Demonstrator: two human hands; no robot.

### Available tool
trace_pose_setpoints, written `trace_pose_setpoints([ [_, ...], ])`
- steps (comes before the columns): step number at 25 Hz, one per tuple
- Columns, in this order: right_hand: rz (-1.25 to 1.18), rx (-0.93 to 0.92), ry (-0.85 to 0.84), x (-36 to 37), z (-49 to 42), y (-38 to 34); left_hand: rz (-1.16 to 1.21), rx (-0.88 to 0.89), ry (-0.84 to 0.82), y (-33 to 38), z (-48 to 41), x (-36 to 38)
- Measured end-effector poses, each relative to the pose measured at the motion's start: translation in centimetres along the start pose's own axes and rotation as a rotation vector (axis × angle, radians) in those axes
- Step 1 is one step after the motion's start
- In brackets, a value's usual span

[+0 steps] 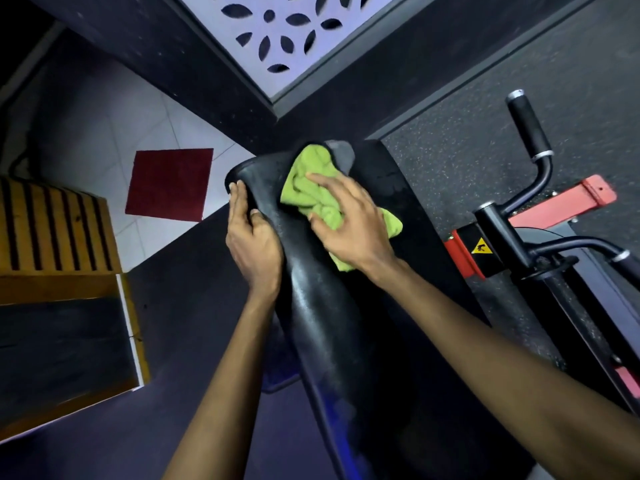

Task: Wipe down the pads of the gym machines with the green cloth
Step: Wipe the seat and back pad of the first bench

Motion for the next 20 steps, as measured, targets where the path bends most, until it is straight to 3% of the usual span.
trace_pose_setpoints([
  [3,-0.024,-0.144,-0.086,2.4,-1.4,-3.1,0.086,-0.1,0.041,-1.0,-0.7,-0.6],
  [8,0.019,-0.066,-0.083,5.4,-7.0,-4.4,0.196,-0.102,0.024,-0.9,-0.3,-0.7],
  [16,0.023,0.151,0.095,-0.5,-1.9,4.0,-0.511,0.268,-0.092,1.2,0.3,2.7],
  [20,0.043,0.235,0.107,-1.1,-3.8,5.0,-0.661,0.358,-0.091,1.7,0.6,3.5],
])
Point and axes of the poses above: each hand's wrist, its own z-axis away from the middle knuckle, its own x-axis out of the palm, y = z × x, the point moved 6 cm from there along -z, towards the middle knuckle, and after that the axes turned 8 degrees about -x, right-handed, at the moved point
